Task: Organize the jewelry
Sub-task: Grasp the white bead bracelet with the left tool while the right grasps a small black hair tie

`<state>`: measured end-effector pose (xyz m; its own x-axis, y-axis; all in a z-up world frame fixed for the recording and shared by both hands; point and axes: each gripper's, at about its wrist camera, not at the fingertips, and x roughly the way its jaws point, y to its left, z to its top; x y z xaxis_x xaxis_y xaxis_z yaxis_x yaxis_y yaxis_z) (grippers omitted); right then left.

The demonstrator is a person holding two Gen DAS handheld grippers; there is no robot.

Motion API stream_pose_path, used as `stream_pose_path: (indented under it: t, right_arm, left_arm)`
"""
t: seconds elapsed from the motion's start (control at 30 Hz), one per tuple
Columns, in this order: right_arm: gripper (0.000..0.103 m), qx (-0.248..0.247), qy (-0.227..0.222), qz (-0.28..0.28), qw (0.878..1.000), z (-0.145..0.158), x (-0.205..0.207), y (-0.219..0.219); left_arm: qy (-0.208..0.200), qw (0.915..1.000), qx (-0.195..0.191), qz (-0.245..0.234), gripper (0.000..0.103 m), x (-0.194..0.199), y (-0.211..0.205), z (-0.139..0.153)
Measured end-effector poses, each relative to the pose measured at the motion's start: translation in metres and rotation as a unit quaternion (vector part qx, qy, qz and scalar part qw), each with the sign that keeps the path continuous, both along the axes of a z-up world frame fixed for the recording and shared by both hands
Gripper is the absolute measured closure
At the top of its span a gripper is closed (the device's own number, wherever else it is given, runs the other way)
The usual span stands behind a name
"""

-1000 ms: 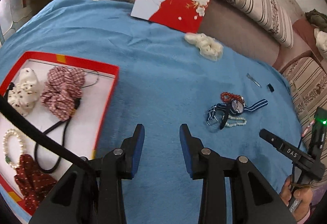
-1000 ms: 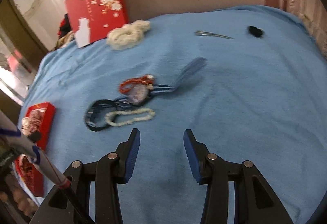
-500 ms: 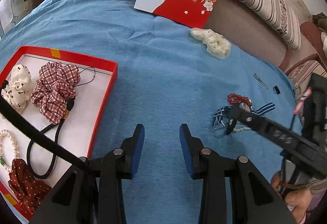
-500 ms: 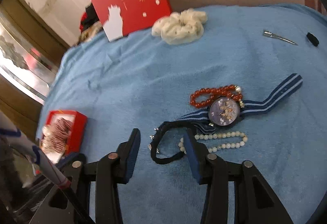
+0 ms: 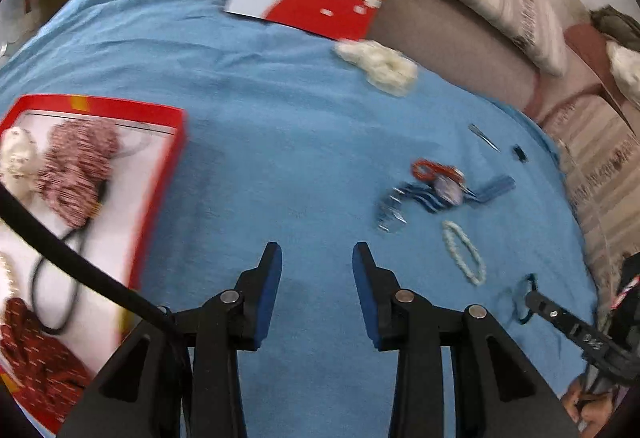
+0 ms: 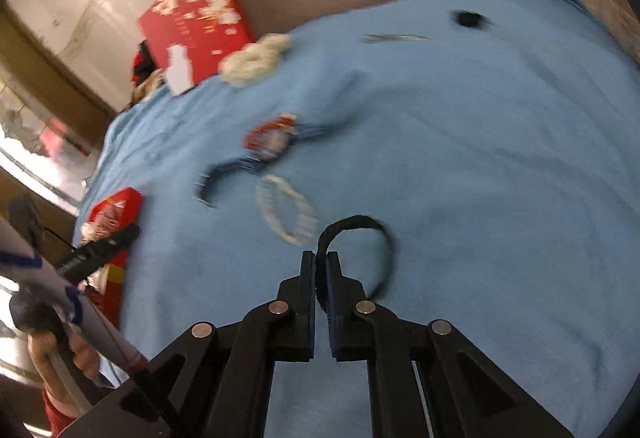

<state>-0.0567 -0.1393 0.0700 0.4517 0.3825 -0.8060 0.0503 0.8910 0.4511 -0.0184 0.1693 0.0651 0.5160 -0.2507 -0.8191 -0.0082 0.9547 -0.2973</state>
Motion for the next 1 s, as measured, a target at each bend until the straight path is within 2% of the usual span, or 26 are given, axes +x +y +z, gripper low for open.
stream_pose_path:
  t: [0.13,0.3,0.5,0.57,0.63,0.67,0.77,0.87,1.0]
  right_arm:
    - [0.098,-0.014,-0.001,-0.027,1.000,-0.014,-0.028,-0.031]
    - [0.097,-0.005,-0.015,-0.038,0.999,-0.019,-0.032,-0.050]
    - [0.097,0.003,-0.033,-0.019,0.999,-0.016,-0.029,-0.046]
    - [0.097,-0.002,-0.040,-0.012,0.999,-0.014,-0.030,-0.043]
    - [0.097,-0.005,-0.046,-0.008,0.999,-0.012,-0.030,-0.041]
    - [0.097,-0.003,-0.047,-0.008,0.999,-0.012,-0.029,-0.041]
    - [0.097,-0.003,-0.046,-0.009,0.999,-0.014,-0.025,-0.042]
    - [0.097,0.001,-0.044,-0.010,0.999,-0.016,-0.023,-0.043]
    - [0.097,0.002,-0.055,-0.007,0.998,-0.012,-0.027,-0.041]
  left_arm:
    - [0.000,0.9991,-0.013,-0.041,0.064,-0.006,-0.032,0.000]
    - [0.015,0.9969,-0.017,-0.076,0.063,0.004,-0.079,-0.006]
    - [0.065,0.9934,-0.034,-0.088,0.063,0.033,-0.127,-0.034]
    - [0.067,0.9938,-0.029,-0.084,0.063,0.042,-0.139,-0.037]
    - [0.057,0.9946,-0.002,-0.086,0.063,0.049,-0.153,-0.037]
    - [0.055,0.9947,0.009,-0.087,0.065,0.050,-0.156,-0.037]
    - [0.045,0.9931,0.048,-0.097,0.098,0.049,-0.168,-0.039]
    - [0.033,0.9929,0.055,-0.100,0.098,0.042,-0.164,-0.035]
    - [0.004,0.9947,0.045,-0.092,0.098,0.022,-0.141,-0.010]
